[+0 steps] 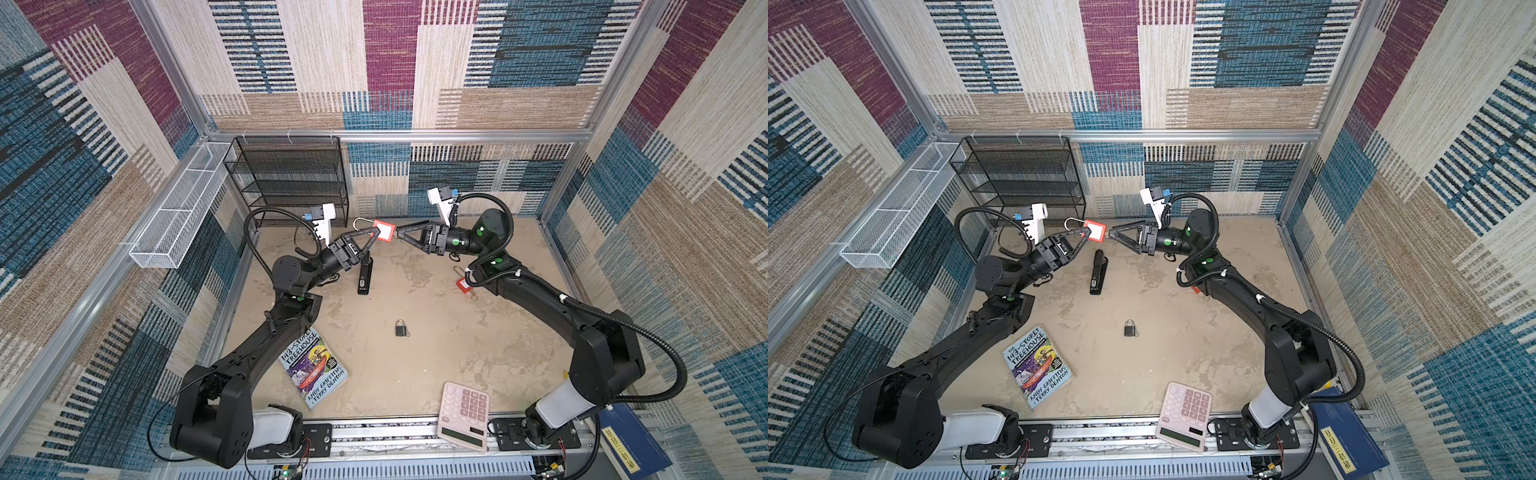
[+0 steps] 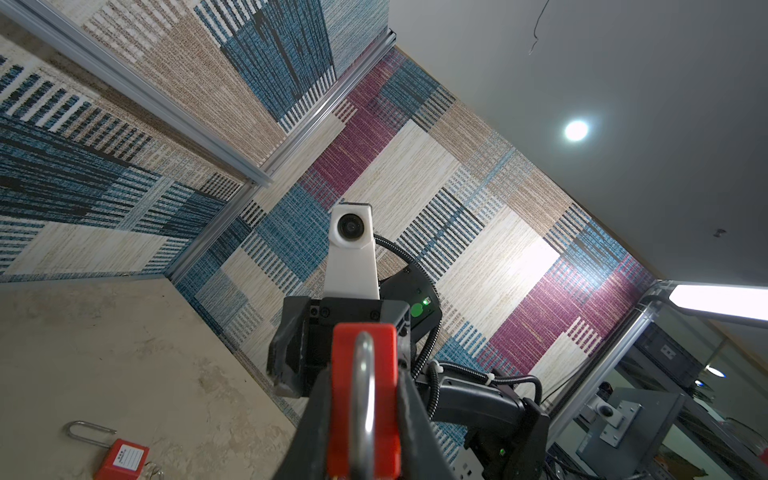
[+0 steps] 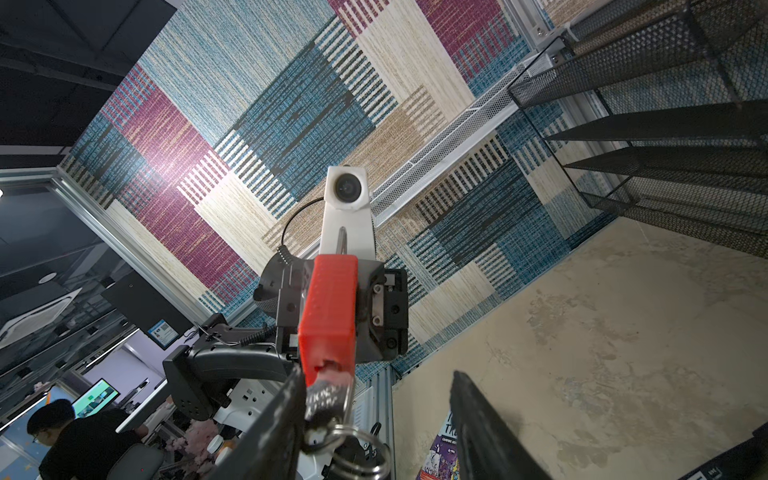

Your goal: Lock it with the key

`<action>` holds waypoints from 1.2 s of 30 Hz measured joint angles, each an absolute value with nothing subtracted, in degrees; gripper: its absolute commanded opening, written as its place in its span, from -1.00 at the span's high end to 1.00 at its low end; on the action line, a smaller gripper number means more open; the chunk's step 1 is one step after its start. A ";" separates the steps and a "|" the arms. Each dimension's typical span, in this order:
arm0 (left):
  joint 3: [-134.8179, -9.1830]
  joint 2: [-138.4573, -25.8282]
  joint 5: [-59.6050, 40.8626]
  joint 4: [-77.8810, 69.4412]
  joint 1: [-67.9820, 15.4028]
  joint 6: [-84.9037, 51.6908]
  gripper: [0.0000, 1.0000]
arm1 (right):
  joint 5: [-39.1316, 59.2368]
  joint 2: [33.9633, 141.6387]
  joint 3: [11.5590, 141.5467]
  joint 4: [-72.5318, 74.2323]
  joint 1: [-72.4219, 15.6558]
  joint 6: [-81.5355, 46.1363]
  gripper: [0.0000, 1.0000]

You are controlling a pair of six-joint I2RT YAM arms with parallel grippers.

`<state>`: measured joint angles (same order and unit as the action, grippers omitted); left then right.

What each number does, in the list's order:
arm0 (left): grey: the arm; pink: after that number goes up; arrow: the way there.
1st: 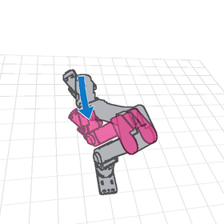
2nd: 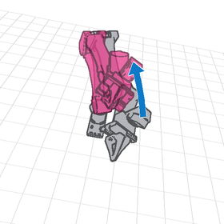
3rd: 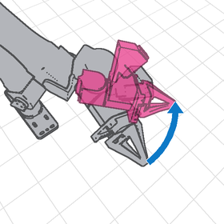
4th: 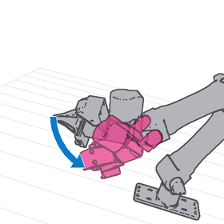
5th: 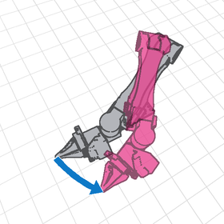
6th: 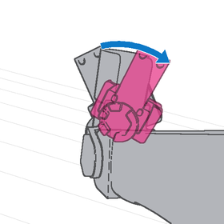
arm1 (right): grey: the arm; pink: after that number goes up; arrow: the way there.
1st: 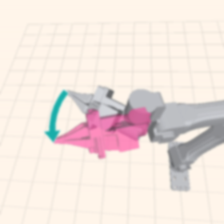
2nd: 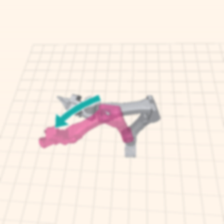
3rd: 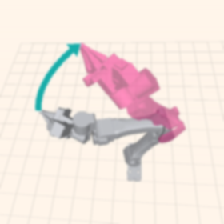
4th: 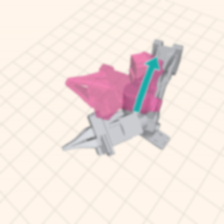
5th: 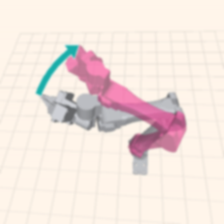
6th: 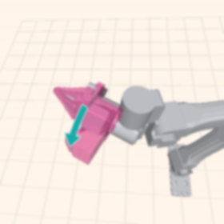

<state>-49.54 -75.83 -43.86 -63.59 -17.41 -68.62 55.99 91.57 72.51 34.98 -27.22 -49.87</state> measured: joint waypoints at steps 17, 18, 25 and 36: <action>-49.52 -75.85 -43.64 -62.70 -17.39 -68.60 1.00 | 56.01 91.02 72.69 33.36 -28.27 -46.98 0.62; -49.47 -75.85 -43.62 -62.59 -17.37 -68.60 1.00 | 56.14 90.94 72.69 33.36 -28.29 -46.87 0.63; -49.47 -75.85 -43.68 -62.30 -17.41 -68.60 1.00 | 56.38 90.17 72.16 33.39 -28.29 -46.24 0.84; -48.21 -74.85 -43.29 -61.93 -17.41 -68.10 1.00 | 56.45 89.60 70.32 35.73 -28.42 -47.27 1.00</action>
<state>-48.21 -74.85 -43.29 -61.93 -17.41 -68.10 56.45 89.60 70.32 35.73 -28.42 -47.27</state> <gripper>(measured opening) 0.188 0.066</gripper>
